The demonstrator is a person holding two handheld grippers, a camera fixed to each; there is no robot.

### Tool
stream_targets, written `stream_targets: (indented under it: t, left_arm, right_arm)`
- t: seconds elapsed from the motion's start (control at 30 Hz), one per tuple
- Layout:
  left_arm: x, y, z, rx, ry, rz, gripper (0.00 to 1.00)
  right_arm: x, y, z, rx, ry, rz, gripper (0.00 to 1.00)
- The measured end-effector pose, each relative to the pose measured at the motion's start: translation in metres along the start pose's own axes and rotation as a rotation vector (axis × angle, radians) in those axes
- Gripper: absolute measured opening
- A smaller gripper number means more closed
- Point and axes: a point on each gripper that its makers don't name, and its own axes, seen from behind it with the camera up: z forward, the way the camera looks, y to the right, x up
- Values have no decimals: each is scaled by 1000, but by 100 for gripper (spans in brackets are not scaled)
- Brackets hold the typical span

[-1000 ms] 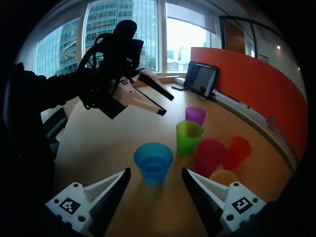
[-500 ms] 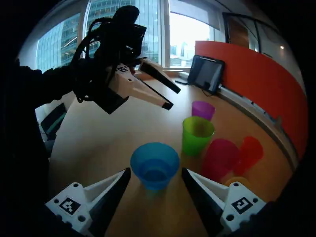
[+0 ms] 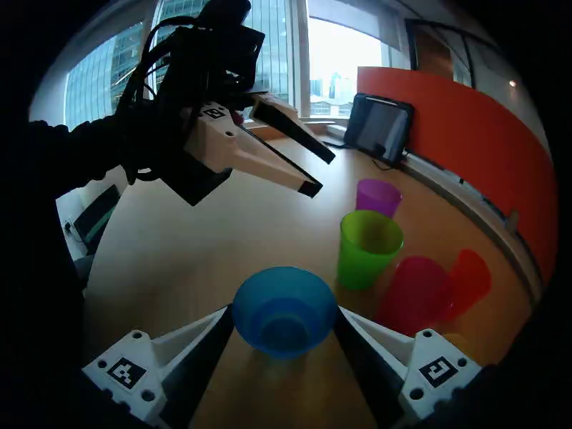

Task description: Pour water

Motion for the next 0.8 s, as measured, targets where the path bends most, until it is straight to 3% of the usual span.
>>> stream_targets:
  t: [0.13,0.2,0.5,0.8]
  left_arm:
    - [0,0,-1,0,0,-1,99]
    - [-1,0,0,-1,-2,-3,100]
    - [-3,2,1,-7,-5,-1,99]
    - [-4,5,1,-11,-9,4,99]
  right_arm:
    - [-2,0,1,-1,-5,2,99]
    - [-2,0,1,-3,-5,3,93]
    - [-1,0,0,-6,5,11,92]
    - [1,3,-24,-25,26,16,92]
